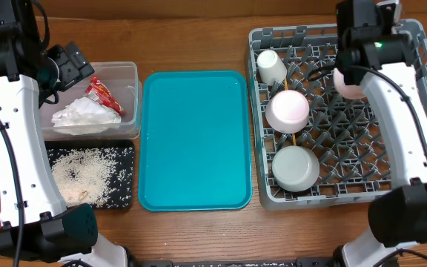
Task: Sort waste into correct bins and load items into the dishwasher
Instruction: 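Lift the pink plate and carry it right into the dish rack, then stand the pink plate upright in the rack's back slots and release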
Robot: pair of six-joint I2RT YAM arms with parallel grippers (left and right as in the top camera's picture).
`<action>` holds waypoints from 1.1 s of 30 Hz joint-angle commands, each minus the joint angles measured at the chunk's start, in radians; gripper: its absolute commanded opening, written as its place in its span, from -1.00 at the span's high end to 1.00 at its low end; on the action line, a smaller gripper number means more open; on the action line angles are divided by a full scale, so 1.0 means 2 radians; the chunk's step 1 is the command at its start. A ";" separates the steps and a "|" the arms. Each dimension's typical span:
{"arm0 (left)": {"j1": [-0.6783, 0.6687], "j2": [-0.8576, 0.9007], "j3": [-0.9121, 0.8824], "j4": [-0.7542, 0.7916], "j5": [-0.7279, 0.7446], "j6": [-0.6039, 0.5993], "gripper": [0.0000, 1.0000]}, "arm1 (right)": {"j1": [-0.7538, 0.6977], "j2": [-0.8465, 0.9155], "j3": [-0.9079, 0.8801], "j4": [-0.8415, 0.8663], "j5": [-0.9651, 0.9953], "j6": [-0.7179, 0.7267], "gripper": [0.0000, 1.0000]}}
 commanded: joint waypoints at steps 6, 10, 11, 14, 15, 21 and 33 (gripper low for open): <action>0.000 -0.005 0.003 0.001 0.002 0.004 -1.00 | 0.005 0.045 -0.002 0.005 -0.043 -0.011 0.92; 0.000 -0.005 0.003 0.001 0.002 0.004 -1.00 | 0.008 0.050 -0.002 0.005 -0.095 -0.017 0.92; 0.000 -0.005 0.003 0.001 0.002 0.004 -1.00 | 0.010 0.050 -0.002 0.005 -0.101 -0.017 0.92; 0.000 -0.005 0.003 0.001 0.002 0.004 -1.00 | 0.019 0.050 -0.002 0.006 -0.108 -0.018 0.92; 0.000 -0.005 0.003 0.001 0.002 0.004 -1.00 | 0.022 0.050 -0.002 0.007 -0.114 -0.018 0.92; 0.000 -0.005 0.003 0.001 0.002 0.004 -1.00 | 0.033 0.050 -0.002 0.016 -0.175 -0.017 0.63; 0.000 -0.005 0.003 0.001 0.002 0.004 -1.00 | 0.047 0.022 0.043 0.019 -0.249 -0.013 -0.33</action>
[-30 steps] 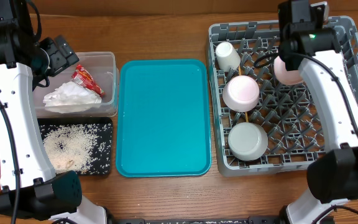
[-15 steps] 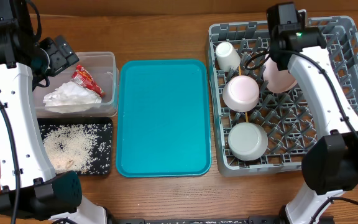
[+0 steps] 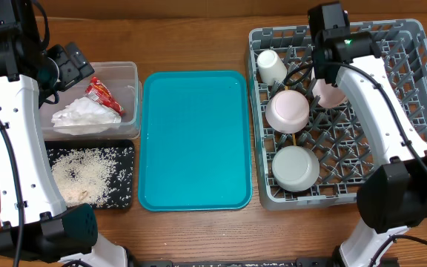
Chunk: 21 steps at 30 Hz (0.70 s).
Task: Sort waste into correct bins and load items into the dishwasher
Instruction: 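Stand the pink plate upright in the rack's back slots and release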
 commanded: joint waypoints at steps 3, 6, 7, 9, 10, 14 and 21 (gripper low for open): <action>0.000 -0.005 0.003 0.001 0.002 0.004 -1.00 | 0.015 -0.037 0.044 0.007 -0.187 0.005 -0.79; 0.000 -0.005 0.003 0.001 0.002 0.004 -1.00 | 0.015 -0.038 0.045 0.006 -0.314 0.005 -1.00; 0.000 -0.005 0.003 0.001 0.002 0.004 -1.00 | 0.015 -0.038 0.045 0.005 -0.358 0.005 -1.00; 0.000 -0.005 0.003 0.001 0.002 0.004 -0.99 | 0.015 -0.038 0.044 0.001 -0.416 0.005 -1.00; 0.000 -0.005 0.003 0.001 0.002 0.004 -1.00 | 0.015 -0.038 0.044 0.001 -0.430 0.005 -1.00; 0.000 -0.005 0.003 0.001 0.002 0.004 -1.00 | 0.015 -0.038 0.044 0.001 -0.434 0.005 -1.00; 0.000 -0.005 0.003 0.001 0.002 0.004 -1.00 | 0.015 -0.038 0.044 0.001 -0.434 0.005 -1.00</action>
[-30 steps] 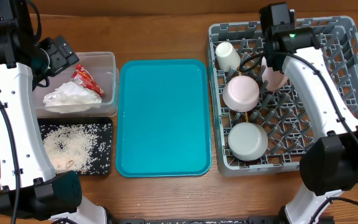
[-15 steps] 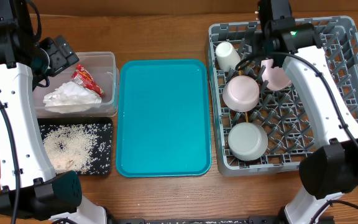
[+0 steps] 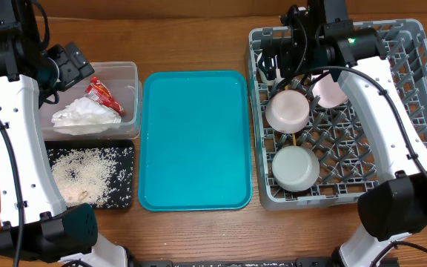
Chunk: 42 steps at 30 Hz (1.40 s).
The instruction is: Sort waste into correct bins and load items into the dishwasher
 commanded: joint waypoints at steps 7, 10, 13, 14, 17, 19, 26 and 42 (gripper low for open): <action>0.000 -0.005 0.003 0.001 0.002 0.004 -1.00 | 0.000 -0.016 0.013 0.002 -0.017 0.001 -1.00; 0.000 -0.005 0.003 0.001 0.002 0.004 -1.00 | 0.000 -0.016 0.013 0.002 -0.017 0.001 -1.00; 0.000 -0.005 0.003 0.001 0.002 0.004 -1.00 | 0.000 -0.016 0.013 0.002 -0.017 0.001 -1.00; 0.000 -0.005 0.003 0.001 0.002 0.004 -1.00 | 0.000 -0.016 0.013 0.002 -0.017 0.001 -1.00; 0.000 -0.005 0.003 0.001 0.002 0.004 -1.00 | 0.000 -0.016 0.013 0.001 -0.017 0.001 -1.00; 0.000 -0.005 0.003 0.001 0.002 0.004 -1.00 | 0.000 -0.016 0.013 0.001 -0.017 0.001 -1.00; 0.000 -0.005 0.003 0.001 0.002 0.004 -1.00 | 0.000 -0.028 0.011 0.023 -0.048 0.002 -0.99; 0.000 -0.005 0.003 0.001 0.002 0.004 -1.00 | 0.001 -0.303 -0.016 0.064 -0.006 -0.004 -1.00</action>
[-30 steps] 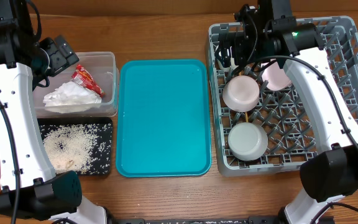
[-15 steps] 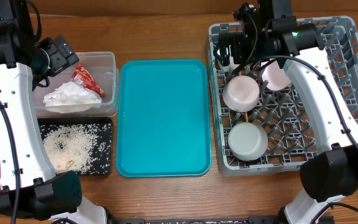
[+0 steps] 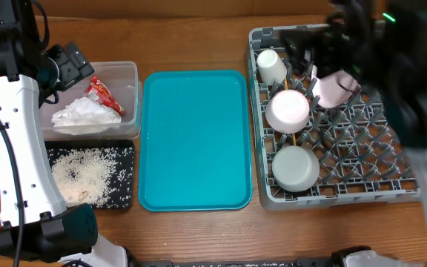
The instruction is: Sort waste into correct bins and load items into the dishwasher
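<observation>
The grey dish rack point(image 3: 414, 189) at the right holds a white cup point(image 3: 272, 67), a white bowl point(image 3: 288, 110), a grey bowl point(image 3: 296, 167) and a pink cup point(image 3: 334, 87) lying tilted on the tines. My right gripper point(image 3: 301, 48) is blurred in motion over the rack's far left part, between the white cup and the pink cup. It looks open and holds nothing. At the left, my left gripper point(image 3: 73, 65) hangs open over the clear bin point(image 3: 128, 74), which holds crumpled white paper point(image 3: 84, 115) and a red wrapper point(image 3: 101, 94).
A bare teal tray point(image 3: 195, 137) lies in the middle of the wooden table. In front of the clear bin sits a black tray point(image 3: 128, 152) with scattered rice. The right arm looms large and blurred over the rack's right side.
The right arm has risen toward the camera and is now large and blurred. Its gripper stays over the rack's far left, and the pink cup rests tilted in the rack. The left arm is unmoved.
First my right gripper held the pink cup over the rack's far right part. Then the cup was lower and nearer the white bowl. Later the cup sat in the rack with the gripper open beside the white cup. Now the arm is raised and the cup stays.
</observation>
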Robot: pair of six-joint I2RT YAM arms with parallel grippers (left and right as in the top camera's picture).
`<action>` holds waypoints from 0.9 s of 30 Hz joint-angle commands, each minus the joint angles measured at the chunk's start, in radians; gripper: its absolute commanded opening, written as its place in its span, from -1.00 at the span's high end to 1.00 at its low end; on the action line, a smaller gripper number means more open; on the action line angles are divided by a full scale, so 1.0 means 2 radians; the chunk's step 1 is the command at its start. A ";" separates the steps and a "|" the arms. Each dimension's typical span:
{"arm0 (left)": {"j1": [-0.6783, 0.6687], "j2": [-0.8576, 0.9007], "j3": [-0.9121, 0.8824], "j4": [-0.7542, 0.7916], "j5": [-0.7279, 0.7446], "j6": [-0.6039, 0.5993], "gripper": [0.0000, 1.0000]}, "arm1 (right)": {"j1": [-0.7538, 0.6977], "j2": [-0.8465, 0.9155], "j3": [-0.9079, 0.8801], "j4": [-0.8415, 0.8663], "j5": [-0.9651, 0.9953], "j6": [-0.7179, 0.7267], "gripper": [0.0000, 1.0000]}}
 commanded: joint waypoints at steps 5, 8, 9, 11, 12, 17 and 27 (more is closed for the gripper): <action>0.000 -0.005 0.003 0.000 0.002 0.004 -1.00 | -0.009 -0.186 -0.143 0.051 0.026 -0.004 -1.00; 0.000 -0.005 0.003 0.000 0.002 0.004 -1.00 | -0.023 -0.291 -0.280 0.132 0.026 -0.002 -1.00; 0.000 -0.005 0.003 0.000 0.002 0.004 -1.00 | -0.026 -0.324 -0.322 0.155 0.026 -0.002 -1.00; 0.000 -0.005 0.003 0.000 0.002 0.004 -1.00 | -0.029 -0.395 -0.408 0.200 0.026 -0.001 -1.00; 0.000 -0.005 0.003 0.000 0.002 0.004 -1.00 | -0.031 -0.429 -0.448 0.218 0.026 0.000 -1.00; 0.000 -0.005 0.003 0.000 0.002 0.004 -1.00 | -0.044 -0.593 -0.635 0.300 0.028 0.011 -1.00; 0.000 -0.005 0.003 0.000 0.002 0.004 -1.00 | -0.045 -0.671 -0.900 0.572 0.043 0.121 -1.00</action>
